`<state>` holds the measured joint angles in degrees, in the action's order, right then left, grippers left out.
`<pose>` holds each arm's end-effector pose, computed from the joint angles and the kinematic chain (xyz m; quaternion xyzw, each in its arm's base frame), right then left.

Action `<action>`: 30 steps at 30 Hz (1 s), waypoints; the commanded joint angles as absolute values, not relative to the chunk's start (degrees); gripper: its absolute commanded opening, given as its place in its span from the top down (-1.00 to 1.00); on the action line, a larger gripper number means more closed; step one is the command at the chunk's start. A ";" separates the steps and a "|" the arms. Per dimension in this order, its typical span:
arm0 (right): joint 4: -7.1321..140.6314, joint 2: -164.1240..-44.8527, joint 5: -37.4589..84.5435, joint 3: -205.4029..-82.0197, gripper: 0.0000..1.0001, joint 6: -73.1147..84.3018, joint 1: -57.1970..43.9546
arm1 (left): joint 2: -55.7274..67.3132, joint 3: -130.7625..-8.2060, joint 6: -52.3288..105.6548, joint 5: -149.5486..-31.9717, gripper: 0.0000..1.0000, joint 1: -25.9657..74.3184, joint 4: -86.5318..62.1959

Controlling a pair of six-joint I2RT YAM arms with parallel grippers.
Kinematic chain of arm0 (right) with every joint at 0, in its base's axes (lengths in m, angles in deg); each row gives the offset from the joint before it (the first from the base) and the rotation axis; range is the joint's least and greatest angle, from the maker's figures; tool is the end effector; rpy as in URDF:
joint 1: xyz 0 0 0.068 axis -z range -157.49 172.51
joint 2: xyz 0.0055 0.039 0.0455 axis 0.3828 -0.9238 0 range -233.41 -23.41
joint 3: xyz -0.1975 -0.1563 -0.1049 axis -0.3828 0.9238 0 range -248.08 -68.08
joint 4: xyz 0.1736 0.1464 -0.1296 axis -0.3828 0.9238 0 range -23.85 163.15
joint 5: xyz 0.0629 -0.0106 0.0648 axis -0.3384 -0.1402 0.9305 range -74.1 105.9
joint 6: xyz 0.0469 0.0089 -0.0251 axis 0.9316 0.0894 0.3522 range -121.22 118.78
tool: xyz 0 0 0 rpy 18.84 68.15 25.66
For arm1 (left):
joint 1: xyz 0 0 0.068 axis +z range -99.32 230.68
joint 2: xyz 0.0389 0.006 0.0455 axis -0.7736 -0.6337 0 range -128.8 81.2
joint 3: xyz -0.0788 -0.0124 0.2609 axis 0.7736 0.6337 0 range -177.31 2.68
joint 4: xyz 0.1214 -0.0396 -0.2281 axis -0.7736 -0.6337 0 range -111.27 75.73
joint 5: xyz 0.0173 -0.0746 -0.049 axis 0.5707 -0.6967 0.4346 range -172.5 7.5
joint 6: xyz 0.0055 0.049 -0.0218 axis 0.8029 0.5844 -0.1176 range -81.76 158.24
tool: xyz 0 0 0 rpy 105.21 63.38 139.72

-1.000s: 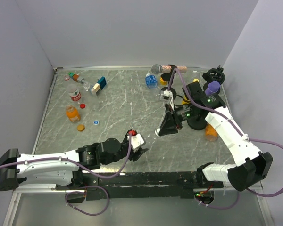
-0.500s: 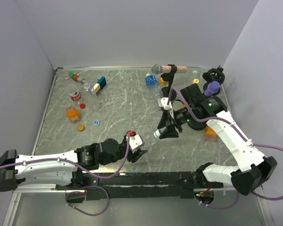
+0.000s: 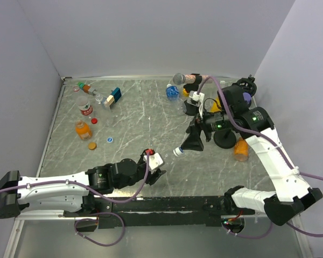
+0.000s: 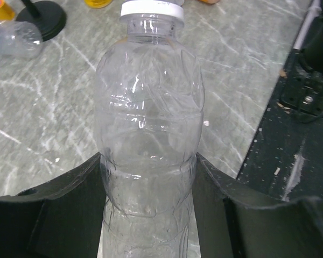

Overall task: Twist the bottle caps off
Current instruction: Unscrew the bottle cap from the plastic bottle.

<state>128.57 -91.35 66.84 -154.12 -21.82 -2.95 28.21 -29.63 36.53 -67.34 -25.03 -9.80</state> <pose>0.1724 0.1128 0.4240 -0.4791 0.7004 0.4107 0.3334 0.0622 -0.2066 0.2638 0.4138 0.6808 -0.2898 0.5304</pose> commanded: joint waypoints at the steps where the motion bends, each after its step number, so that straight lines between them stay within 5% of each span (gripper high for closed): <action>1: 126.45 -90.56 57.57 -148.95 -0.98 -1.34 -2.02 | 27.24 -33.35 36.22 -62.73 0.98 -25.17 -9.79; 7: 121.97 -90.03 65.55 -139.28 -0.89 4.58 -1.22 | 25.48 -34.14 37.36 -61.93 0.98 -25.17 -7.77; 22: 120.56 -94.77 68.90 -140.85 -0.52 5.02 -1.05 | 24.07 -34.76 37.54 -62.64 0.98 -25.17 -6.71; 30: 120.64 -96.00 70.04 -142.69 0.22 2.92 -0.96 | 24.16 -34.14 37.01 -62.99 0.98 -25.17 -6.80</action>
